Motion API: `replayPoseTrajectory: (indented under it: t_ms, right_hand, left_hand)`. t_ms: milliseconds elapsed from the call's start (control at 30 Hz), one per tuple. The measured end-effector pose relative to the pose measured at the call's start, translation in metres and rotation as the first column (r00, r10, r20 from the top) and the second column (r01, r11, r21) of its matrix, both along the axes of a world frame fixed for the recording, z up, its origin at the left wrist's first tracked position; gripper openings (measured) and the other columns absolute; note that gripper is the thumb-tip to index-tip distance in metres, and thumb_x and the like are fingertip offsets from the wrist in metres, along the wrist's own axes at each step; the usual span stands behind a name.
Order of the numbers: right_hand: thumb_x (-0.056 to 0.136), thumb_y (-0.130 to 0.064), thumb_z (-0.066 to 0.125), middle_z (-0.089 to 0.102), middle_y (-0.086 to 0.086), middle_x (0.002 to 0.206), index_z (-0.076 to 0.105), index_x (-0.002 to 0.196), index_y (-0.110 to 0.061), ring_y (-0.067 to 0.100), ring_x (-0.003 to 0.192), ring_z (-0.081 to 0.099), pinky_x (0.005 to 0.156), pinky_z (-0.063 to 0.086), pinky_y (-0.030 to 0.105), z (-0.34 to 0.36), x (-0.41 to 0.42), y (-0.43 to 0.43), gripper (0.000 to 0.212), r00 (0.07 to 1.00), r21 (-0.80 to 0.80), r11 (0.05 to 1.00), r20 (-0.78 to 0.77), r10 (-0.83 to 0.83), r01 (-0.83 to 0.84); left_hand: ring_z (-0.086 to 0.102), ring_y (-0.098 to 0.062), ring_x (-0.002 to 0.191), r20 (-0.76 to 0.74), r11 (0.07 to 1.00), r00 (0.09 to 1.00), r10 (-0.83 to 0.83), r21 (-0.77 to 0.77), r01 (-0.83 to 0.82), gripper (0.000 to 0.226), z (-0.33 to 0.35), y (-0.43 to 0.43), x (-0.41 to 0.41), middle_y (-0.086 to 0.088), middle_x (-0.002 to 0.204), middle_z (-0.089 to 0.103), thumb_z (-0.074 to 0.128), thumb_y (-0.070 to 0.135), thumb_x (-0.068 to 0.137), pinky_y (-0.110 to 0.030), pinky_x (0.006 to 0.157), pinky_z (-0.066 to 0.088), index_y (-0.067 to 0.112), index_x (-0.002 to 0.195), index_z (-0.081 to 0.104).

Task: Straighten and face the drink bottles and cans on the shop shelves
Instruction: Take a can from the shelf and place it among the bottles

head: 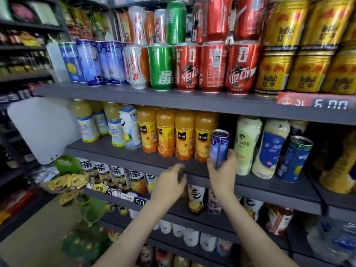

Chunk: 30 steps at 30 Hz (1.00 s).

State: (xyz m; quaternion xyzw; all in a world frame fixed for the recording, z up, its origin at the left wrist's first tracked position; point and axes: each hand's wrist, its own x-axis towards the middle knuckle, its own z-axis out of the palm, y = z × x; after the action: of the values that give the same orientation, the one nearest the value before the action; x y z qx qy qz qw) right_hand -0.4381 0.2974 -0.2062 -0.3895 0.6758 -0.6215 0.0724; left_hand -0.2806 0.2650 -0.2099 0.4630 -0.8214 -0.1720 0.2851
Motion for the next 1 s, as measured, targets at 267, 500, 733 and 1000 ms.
replayPoseTrajectory:
  t_ms: [267, 500, 733, 1000]
  right_hand:
    - [0.080, -0.013, 0.070, 0.055, 0.021, 0.107, 0.044, 0.119, 0.005, 0.034, 0.097, 0.056, 0.069, 0.039, 0.030, -0.002, -0.007, -0.029, 0.050, 0.990, 0.074, 0.988, -0.037, -0.134, 0.136]
    - [0.077, -0.017, 0.075, 0.063, 0.005, 0.087, 0.055, 0.109, -0.007, 0.026, 0.082, 0.063, 0.065, 0.041, 0.028, 0.004, -0.012, -0.003, 0.040, 0.986, 0.068, 0.998, -0.164, 0.022, -0.011]
    - [0.070, -0.013, 0.081, 0.066, -0.016, 0.106, 0.057, 0.115, -0.027, -0.005, 0.099, 0.060, 0.081, 0.047, 0.009, 0.037, 0.011, 0.044, 0.052, 0.942, -0.064, 0.947, -0.138, 0.305, -0.316]
    - [0.064, 0.004, 0.080, 0.071, -0.022, 0.093, 0.063, 0.100, -0.027, -0.002, 0.086, 0.066, 0.071, 0.050, 0.010, 0.098, 0.078, 0.031, 0.050, 0.892, -0.300, 0.851, 0.001, 0.453, -0.431]
  left_hand:
    - [0.059, -0.021, 0.103, -0.084, 0.996, 0.992, -0.088, -0.011, 0.088, 0.031, 0.013, -0.019, -0.002, -0.002, 0.115, 0.060, 0.052, 0.027, 0.093, -0.038, 0.082, 0.051, 0.020, 0.123, 0.053]
    - [0.058, -0.013, 0.108, -0.168, 0.993, 0.979, -0.119, -0.016, 0.118, 0.039, 0.022, -0.013, -0.015, 0.003, 0.121, 0.060, 0.053, 0.029, 0.093, -0.031, 0.090, 0.049, 0.025, 0.132, 0.048]
    - [0.044, 0.000, 0.126, -0.240, 0.938, 0.907, -0.346, -0.097, 0.332, 0.052, 0.039, -0.002, -0.009, 0.012, 0.138, 0.049, 0.055, 0.026, 0.088, -0.029, 0.103, 0.041, 0.030, 0.138, 0.041]
    - [0.047, -0.004, 0.125, -0.455, 0.936, 0.826, -0.333, -0.264, 0.232, 0.058, 0.068, -0.005, 0.048, 0.016, 0.136, 0.048, 0.064, 0.034, 0.085, -0.029, 0.101, 0.043, 0.032, 0.137, 0.039]
